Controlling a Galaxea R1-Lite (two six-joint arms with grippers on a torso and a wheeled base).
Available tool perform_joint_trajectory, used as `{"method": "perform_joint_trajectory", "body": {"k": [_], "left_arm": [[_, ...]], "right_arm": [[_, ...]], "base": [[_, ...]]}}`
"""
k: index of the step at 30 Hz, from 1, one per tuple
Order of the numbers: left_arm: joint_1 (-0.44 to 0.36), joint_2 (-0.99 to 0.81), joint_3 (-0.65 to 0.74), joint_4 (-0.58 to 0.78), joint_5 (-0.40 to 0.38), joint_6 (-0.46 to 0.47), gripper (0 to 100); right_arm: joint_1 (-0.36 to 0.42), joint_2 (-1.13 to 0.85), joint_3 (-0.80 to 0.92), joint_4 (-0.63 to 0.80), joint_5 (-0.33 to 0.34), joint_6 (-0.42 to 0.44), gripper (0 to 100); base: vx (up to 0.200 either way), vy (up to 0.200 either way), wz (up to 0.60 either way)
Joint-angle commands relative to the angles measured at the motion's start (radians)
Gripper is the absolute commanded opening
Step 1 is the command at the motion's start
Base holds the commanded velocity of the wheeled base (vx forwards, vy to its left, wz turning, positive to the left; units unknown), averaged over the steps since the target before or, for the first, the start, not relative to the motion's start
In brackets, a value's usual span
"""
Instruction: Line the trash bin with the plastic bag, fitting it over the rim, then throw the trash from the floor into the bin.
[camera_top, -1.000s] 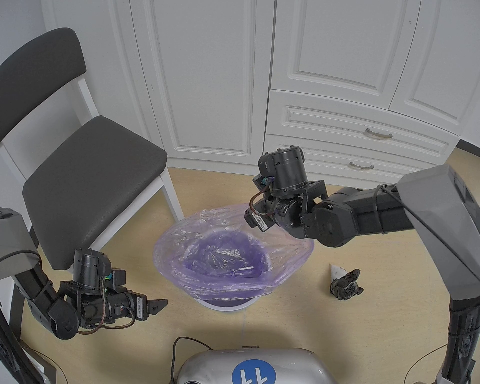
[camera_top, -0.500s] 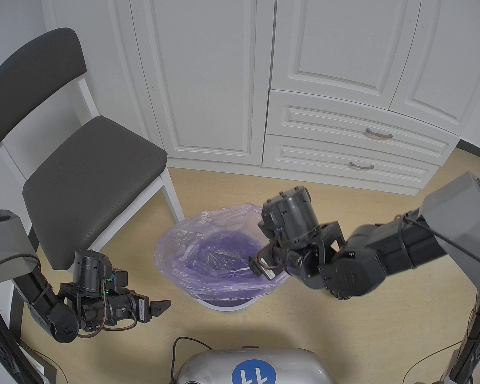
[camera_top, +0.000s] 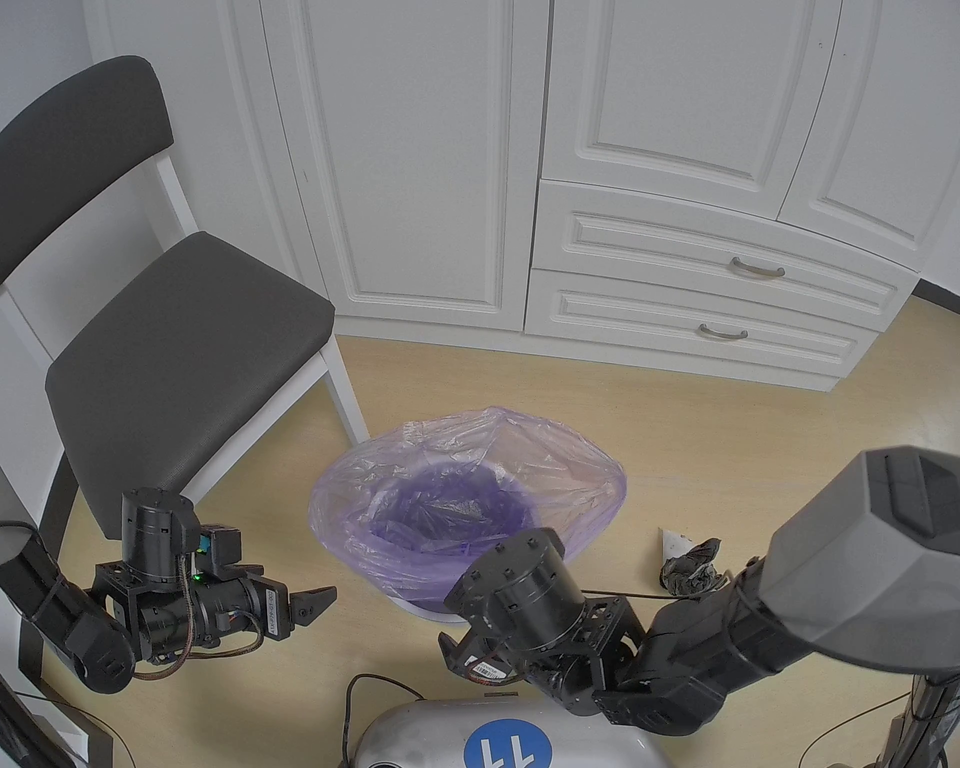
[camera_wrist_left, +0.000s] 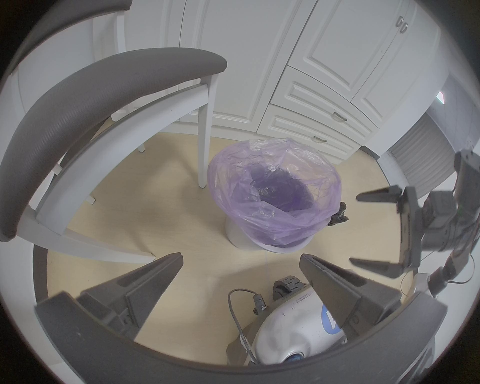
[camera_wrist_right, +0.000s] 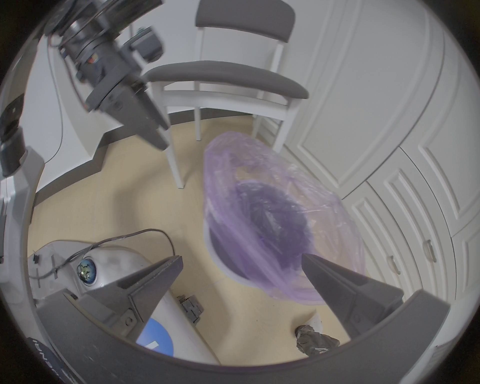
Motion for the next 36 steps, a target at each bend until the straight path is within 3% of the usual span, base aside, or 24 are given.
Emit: {"method": "perform_joint_trajectory", "body": {"k": [1, 14, 15, 25, 28, 36], "left_arm": [[-0.004, -0.023, 0.003, -0.002, -0.002, 0.000, 100], [-0.004, -0.027, 0.001, -0.002, 0.000, 0.000, 100], [-0.004, -0.027, -0.001, -0.002, 0.000, 0.000, 100], [-0.001, -0.027, -0.001, -0.002, 0.000, 0.000, 100], [-0.003, -0.029, 0.001, -0.005, 0.000, 0.000, 100], [0.000, -0.031, -0.001, -0.010, 0.000, 0.000, 100]], "right_arm": [[0.009, 0.138, -0.055, -0.003, 0.002, 0.007, 100], [-0.067, 0.314, -0.198, -0.083, 0.019, 0.000, 100], [-0.067, 0.313, -0.198, -0.085, 0.019, 0.001, 0], [-0.028, 0.164, -0.094, -0.083, 0.021, -0.011, 0], [0.025, 0.069, 0.001, -0.072, 0.019, -0.037, 0], [0.059, 0.024, 0.043, -0.071, 0.021, -0.070, 0]], "base": [[0.000, 0.000, 0.00], [0.000, 0.000, 0.00], [0.000, 0.000, 0.00], [0.000, 0.000, 0.00], [0.000, 0.000, 0.00], [0.000, 0.000, 0.00]]}}
